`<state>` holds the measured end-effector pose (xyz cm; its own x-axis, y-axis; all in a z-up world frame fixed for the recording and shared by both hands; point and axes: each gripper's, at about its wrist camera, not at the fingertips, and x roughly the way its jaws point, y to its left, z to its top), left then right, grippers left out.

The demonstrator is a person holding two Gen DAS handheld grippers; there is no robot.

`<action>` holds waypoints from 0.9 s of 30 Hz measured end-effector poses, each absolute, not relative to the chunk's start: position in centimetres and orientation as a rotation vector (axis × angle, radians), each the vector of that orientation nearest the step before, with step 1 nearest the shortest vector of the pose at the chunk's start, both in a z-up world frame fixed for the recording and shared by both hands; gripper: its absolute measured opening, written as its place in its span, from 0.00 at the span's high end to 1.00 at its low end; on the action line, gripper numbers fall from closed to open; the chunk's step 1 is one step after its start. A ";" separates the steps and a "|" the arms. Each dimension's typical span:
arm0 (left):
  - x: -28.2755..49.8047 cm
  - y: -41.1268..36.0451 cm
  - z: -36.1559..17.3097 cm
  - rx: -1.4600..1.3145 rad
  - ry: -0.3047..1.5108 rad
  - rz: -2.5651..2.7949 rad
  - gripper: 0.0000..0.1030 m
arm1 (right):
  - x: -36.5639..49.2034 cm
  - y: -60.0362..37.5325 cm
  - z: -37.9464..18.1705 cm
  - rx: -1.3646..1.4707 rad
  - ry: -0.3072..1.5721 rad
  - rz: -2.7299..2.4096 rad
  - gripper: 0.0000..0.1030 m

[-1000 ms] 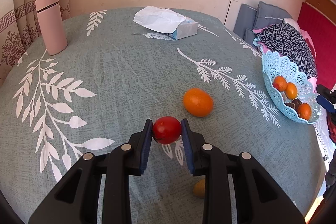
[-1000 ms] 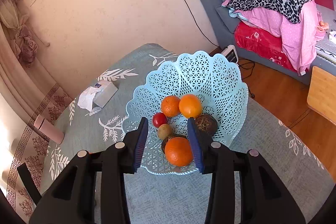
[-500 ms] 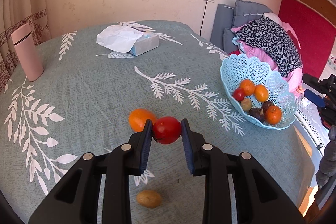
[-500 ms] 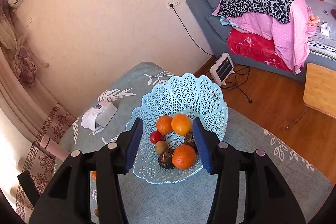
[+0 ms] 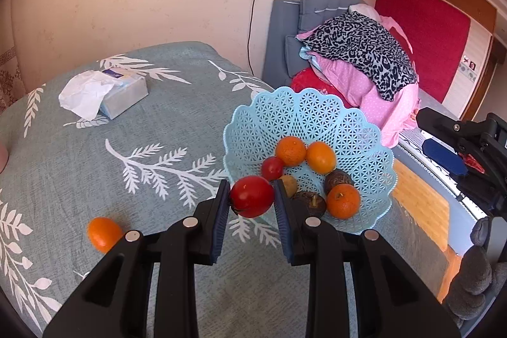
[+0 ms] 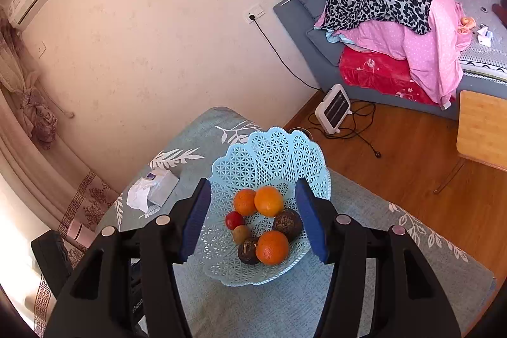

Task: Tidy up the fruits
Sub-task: 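Lower the red tomato into the basket and open the left gripper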

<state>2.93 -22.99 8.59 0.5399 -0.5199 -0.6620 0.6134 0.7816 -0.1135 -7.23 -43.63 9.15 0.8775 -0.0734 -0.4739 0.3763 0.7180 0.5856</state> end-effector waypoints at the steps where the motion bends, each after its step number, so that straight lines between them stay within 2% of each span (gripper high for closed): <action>1: 2.9 -23.7 8.5 0.141 0.741 -0.690 0.73 | -7.3 -43.8 9.2 0.736 0.440 -0.259 0.44; 9: 3.6 -29.4 8.1 0.148 0.764 -0.797 0.71 | -7.7 -44.6 9.4 0.752 0.430 -0.259 0.44; 10: 3.8 -29.8 8.1 0.142 0.776 -0.806 0.63 | -7.8 -44.6 9.4 0.754 0.429 -0.260 0.44; 11: 4.0 -29.9 8.1 0.132 0.788 -0.808 0.49 | -7.8 -44.7 9.5 0.755 0.427 -0.260 0.44; 12: 4.2 -29.9 8.2 0.116 0.793 -0.804 0.44 | -7.9 -44.7 9.5 0.757 0.425 -0.261 0.44; 21: 5.6 -26.3 8.3 0.066 0.814 -0.717 0.40 | -7.9 -44.4 9.6 0.748 0.431 -0.250 0.44; 25: 5.7 -24.9 8.3 0.074 0.801 -0.668 0.29 | -7.8 -43.7 9.8 0.734 0.431 -0.240 0.44; 27: 5.7 -24.2 8.4 0.078 0.792 -0.645 0.28 | -7.7 -43.5 9.8 0.730 0.432 -0.236 0.44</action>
